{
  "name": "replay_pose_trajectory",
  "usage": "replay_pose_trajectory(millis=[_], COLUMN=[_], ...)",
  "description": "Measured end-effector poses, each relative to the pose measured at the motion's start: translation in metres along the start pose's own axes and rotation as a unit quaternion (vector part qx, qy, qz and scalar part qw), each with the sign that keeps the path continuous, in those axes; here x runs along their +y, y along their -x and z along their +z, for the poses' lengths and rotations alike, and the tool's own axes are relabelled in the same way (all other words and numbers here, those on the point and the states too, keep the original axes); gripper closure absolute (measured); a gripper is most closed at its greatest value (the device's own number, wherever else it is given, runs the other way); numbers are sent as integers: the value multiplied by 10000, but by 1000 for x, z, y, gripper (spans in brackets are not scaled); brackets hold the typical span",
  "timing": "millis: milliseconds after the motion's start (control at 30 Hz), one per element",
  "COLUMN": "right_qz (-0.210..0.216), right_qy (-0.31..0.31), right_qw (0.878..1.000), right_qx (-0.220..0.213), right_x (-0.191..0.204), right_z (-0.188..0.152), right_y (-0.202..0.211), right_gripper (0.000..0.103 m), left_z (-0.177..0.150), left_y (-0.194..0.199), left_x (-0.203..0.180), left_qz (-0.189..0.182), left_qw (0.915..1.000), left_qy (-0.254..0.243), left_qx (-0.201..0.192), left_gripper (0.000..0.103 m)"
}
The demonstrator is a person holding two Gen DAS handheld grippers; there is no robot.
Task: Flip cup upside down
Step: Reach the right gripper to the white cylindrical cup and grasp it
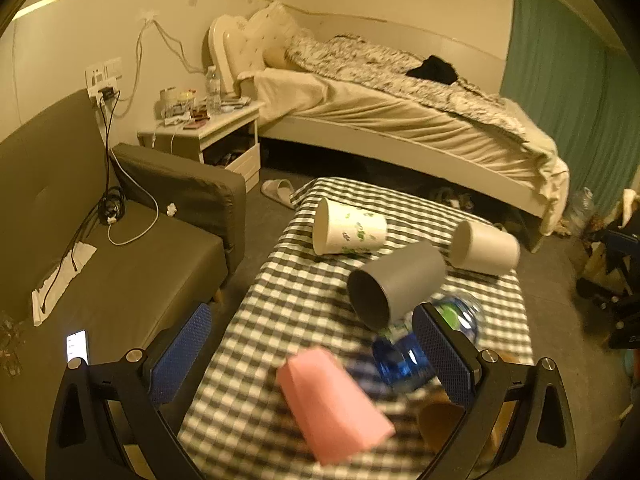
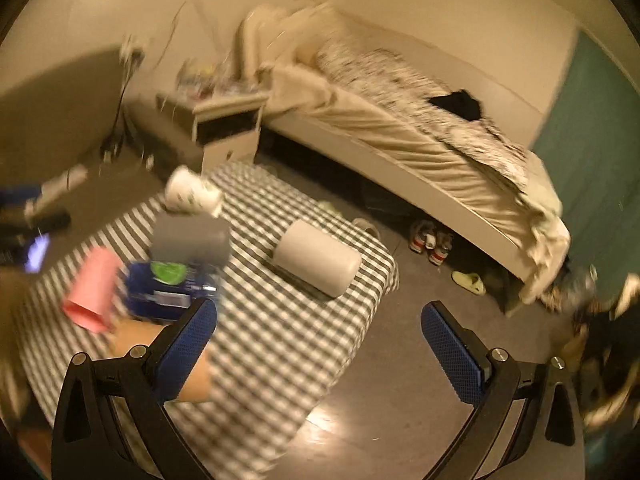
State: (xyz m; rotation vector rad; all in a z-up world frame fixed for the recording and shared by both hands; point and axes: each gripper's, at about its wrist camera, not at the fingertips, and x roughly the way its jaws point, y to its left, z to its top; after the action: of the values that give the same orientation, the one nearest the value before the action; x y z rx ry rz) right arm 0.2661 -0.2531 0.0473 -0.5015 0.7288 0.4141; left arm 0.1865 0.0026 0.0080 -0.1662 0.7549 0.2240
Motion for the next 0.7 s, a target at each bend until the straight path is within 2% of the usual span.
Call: replay_pose_trajectory(millis=[200, 300, 567, 700], right_qz=[236, 328, 689, 866], right_qy=[855, 1384, 2455, 2631], right_qw=[9950, 9881, 9634, 9559], right_qx=[464, 587, 833, 980], right_x=[-10, -8, -6, 1], right_z=[16, 22, 40, 40], right_y=[-90, -129, -188, -208], right_gripper=[0, 0, 0, 1], left_z=[21, 32, 48, 49], left_y=[-54, -76, -106, -118], left_x=[-9, -15, -22, -25], left_qz=[232, 272, 205, 250], left_qw=[9995, 9992, 9993, 9990], left_qy=[-71, -99, -156, -222], left_qx=[217, 258, 266, 296], left_gripper=[0, 0, 0, 0])
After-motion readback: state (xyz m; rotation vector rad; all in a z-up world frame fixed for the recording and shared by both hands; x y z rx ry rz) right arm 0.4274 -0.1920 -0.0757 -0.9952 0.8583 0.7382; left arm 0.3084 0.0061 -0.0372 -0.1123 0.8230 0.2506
